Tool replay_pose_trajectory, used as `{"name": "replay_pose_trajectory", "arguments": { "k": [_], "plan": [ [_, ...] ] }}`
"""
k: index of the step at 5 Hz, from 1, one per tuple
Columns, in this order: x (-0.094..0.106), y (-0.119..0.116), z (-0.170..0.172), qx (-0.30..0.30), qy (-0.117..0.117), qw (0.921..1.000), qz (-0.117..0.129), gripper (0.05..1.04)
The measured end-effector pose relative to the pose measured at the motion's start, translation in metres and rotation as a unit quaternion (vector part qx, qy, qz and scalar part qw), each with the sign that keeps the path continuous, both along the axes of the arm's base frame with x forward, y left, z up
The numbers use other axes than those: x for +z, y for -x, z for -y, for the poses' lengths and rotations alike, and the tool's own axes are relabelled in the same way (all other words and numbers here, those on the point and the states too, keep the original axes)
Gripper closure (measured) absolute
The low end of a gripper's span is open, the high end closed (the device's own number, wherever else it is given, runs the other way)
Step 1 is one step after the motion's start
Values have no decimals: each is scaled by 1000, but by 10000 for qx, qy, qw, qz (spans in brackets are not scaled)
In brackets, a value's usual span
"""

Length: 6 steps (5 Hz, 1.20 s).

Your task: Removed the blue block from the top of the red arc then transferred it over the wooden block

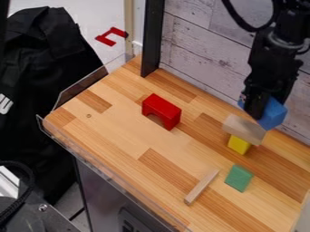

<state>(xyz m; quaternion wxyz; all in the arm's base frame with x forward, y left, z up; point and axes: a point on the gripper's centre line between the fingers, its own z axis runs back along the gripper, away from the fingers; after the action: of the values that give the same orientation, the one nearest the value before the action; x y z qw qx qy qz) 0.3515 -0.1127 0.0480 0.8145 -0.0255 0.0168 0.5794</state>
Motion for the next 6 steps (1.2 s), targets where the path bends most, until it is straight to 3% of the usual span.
{"name": "replay_pose_trajectory", "arguments": {
  "k": [1,3,5,6],
  "plan": [
    [-3,-3,1,363,255,9990,74,507],
    [-6,-7,-7,1007,486,9937,95,507],
    [-9,-9,-17,1305,419,9905,105,507],
    [-19,-5,-21,1408,247,9897,-87,507]
  ]
}}
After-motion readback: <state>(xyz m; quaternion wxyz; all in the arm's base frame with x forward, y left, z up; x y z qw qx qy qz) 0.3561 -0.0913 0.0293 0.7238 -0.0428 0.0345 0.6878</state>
